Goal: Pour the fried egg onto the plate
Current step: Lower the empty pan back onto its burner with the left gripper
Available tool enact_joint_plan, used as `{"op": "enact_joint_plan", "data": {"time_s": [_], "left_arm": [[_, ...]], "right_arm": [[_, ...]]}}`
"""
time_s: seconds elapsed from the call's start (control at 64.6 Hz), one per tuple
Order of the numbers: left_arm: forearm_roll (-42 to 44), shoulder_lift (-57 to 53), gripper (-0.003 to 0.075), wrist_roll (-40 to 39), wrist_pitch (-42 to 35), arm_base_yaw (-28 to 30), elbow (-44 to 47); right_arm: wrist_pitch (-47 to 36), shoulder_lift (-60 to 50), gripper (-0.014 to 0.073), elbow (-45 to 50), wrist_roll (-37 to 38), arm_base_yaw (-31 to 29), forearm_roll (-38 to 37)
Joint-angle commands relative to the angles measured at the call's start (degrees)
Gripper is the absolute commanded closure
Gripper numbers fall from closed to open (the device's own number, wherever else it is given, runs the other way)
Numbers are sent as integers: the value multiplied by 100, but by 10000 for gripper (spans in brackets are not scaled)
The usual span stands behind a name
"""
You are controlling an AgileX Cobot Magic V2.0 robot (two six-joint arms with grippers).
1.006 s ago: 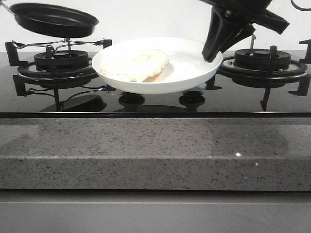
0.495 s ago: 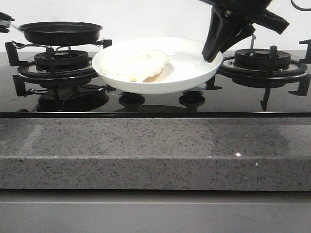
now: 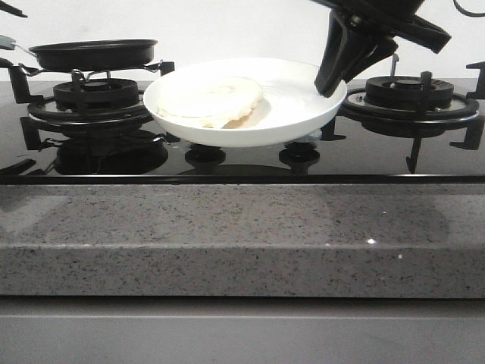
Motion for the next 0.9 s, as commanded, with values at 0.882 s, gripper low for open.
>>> {"op": "enact_joint_plan", "data": {"time_s": [0.882], "left_arm": [[2417,-2665,183,277,665,349,-180]], "right_arm": [[-235,-262,661,-161,-23,-21,175]]}}
